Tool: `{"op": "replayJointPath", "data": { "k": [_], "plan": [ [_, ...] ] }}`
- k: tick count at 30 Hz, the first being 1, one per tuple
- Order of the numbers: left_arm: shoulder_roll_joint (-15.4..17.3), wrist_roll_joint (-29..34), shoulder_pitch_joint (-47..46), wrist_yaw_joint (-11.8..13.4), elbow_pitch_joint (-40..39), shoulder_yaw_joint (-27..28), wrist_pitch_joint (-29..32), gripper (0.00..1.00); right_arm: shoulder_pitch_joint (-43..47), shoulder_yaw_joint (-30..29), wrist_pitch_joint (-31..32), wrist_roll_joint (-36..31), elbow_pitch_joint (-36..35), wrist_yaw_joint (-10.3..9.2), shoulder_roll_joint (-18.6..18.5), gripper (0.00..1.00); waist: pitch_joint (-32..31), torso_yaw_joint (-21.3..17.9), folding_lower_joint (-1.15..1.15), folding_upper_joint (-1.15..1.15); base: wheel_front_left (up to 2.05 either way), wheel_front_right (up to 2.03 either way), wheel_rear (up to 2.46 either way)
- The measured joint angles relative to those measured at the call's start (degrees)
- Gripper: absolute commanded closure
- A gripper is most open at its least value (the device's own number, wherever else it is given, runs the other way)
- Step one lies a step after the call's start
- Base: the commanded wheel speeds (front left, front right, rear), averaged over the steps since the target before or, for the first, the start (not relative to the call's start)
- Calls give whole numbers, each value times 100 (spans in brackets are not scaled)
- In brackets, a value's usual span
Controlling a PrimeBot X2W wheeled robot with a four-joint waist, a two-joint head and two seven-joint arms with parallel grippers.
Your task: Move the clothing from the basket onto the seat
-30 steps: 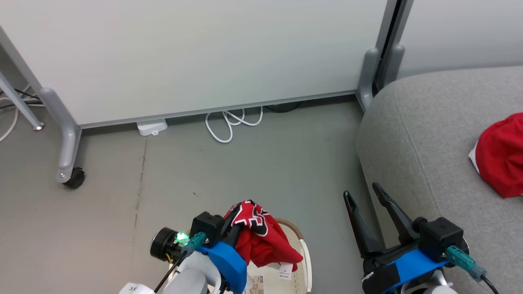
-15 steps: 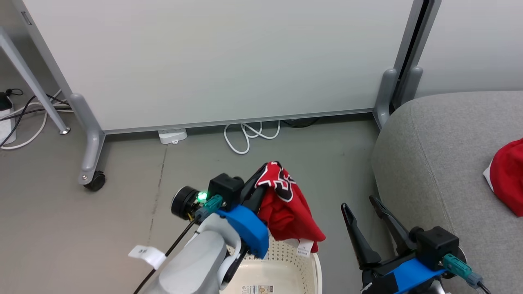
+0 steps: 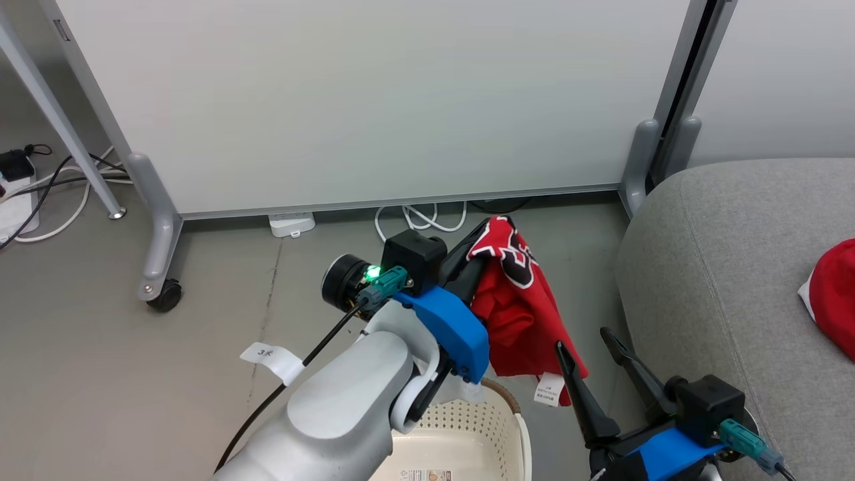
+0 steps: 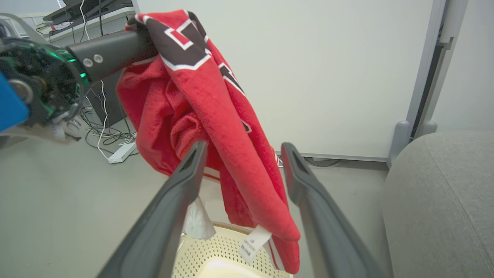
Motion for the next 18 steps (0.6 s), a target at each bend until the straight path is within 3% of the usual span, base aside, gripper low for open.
{"op": "replayJointPath", "data": {
  "k": [6,18],
  "plan": [
    [0,-337,-194,180,-43,-355,-59,100,-1,22,19,-1,26,0,0,0,1,-40,0,0,0,0,0],
    [0,-751,-391,298,55,-793,-226,100,-32,26,33,-18,182,0,0,0,29,-87,0,0,0,0,0]
  ]
}}
